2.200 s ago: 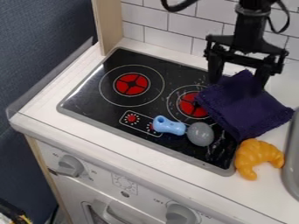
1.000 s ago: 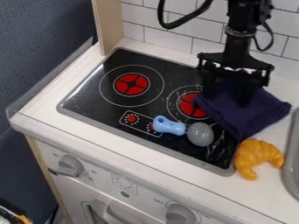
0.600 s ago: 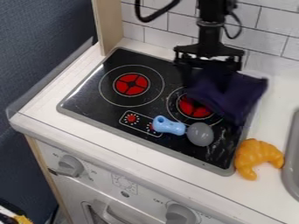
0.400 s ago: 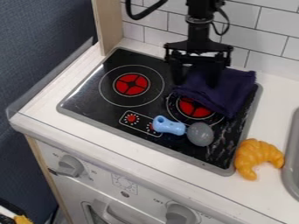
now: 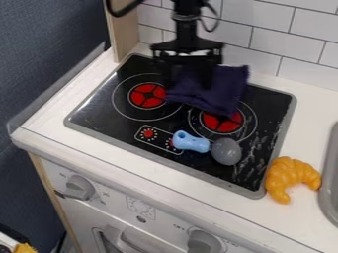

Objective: Move the blue towel to the left bottom side of the stove

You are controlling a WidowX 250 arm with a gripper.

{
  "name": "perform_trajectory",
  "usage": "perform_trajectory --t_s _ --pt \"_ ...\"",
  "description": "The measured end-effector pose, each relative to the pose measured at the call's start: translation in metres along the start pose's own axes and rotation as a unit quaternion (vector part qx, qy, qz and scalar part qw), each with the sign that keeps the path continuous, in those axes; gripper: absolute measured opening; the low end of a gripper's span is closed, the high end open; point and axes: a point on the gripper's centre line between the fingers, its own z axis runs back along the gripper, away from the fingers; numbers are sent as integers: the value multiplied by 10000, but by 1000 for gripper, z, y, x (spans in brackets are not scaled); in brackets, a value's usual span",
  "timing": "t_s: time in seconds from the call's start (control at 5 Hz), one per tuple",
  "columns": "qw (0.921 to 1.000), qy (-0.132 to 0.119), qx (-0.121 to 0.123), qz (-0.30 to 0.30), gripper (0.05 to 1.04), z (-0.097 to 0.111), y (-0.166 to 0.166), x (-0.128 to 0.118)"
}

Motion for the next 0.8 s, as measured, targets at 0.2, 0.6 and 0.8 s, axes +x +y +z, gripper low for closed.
perform_trajectory --t_s 0.2,0.6,0.8 --pt "9988 32 43 484 1001 1 34 1" --pt "9910 157 58 1330 1001 -2 92 9" --pt "9879 79 -71 1547 1001 -5 102 1"
